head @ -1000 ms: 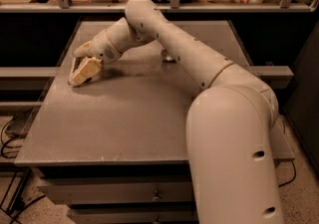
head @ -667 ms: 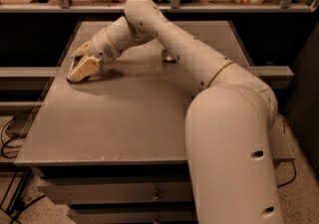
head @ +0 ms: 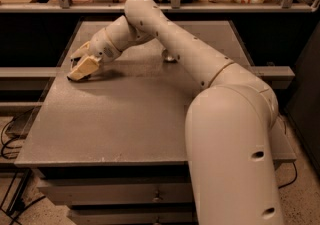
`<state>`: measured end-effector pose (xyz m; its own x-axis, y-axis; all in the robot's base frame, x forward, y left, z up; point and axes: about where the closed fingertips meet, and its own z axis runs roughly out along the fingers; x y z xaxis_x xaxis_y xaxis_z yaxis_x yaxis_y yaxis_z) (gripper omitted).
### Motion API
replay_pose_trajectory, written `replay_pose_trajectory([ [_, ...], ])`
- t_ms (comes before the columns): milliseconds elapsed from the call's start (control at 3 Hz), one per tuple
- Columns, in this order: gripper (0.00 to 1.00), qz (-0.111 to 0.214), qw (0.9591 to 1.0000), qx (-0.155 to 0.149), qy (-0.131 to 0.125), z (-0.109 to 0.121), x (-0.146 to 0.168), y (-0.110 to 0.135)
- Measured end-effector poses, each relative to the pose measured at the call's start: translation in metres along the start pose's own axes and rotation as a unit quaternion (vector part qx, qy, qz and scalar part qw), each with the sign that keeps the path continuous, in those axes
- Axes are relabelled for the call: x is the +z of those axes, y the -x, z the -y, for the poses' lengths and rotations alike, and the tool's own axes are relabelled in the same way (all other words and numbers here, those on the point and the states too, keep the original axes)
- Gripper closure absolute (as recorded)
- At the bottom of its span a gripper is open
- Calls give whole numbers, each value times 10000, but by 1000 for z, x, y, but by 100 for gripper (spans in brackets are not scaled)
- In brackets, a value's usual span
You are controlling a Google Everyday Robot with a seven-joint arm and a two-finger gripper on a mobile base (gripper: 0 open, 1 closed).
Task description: Pick rxbar chocolate
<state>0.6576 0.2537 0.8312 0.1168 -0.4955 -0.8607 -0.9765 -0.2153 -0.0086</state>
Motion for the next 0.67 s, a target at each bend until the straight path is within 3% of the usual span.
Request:
replay_pose_trajectory([
  [333,100,-1,10000,-1,-1,0,0,0],
  [667,100,-141,9982,-370,-449,-5,-58,33],
])
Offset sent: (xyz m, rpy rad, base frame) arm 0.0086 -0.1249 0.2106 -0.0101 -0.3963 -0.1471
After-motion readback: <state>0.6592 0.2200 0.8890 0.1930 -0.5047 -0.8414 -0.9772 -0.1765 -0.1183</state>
